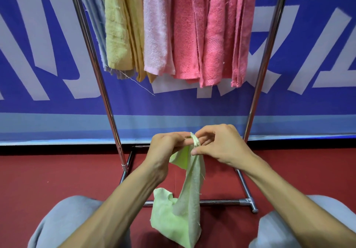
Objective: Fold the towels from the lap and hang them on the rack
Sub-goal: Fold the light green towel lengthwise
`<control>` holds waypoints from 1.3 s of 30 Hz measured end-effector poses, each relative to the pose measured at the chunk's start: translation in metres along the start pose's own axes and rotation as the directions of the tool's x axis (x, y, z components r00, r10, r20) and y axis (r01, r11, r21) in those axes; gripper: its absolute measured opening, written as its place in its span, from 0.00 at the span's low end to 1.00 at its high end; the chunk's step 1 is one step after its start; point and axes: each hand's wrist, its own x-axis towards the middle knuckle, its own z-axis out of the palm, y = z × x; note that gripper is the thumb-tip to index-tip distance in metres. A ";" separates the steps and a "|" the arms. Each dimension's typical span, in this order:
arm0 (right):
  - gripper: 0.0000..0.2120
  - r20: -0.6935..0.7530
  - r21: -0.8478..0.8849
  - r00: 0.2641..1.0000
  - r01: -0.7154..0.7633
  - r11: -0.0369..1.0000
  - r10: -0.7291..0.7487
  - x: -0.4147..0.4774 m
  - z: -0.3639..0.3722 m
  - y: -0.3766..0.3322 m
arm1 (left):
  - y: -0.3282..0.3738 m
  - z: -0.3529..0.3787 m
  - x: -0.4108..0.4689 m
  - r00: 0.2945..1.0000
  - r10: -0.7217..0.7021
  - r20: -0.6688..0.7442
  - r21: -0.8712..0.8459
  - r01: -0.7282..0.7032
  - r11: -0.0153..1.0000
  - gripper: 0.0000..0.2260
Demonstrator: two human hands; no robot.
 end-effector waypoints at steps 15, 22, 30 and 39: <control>0.06 -0.006 0.637 0.991 -0.100 0.764 0.135 0.010 -0.036 0.003 | -0.013 -0.002 0.010 0.971 0.201 0.131 0.649 -0.237 0.723 0.26; 0.07 0.019 0.735 0.998 -0.051 0.676 0.054 0.008 -0.046 0.009 | -0.023 -0.010 0.022 0.922 0.255 0.290 0.792 -0.381 0.477 0.26; 0.07 -0.049 0.726 0.992 -0.047 0.686 0.120 0.012 -0.047 0.019 | -0.015 -0.008 0.026 0.934 0.244 0.263 0.671 -0.358 0.649 0.06; 0.11 -0.381 0.155 0.916 -0.070 0.985 0.125 0.018 -0.049 0.042 | 0.007 -0.020 0.019 0.971 0.232 0.067 0.333 -0.241 0.912 0.09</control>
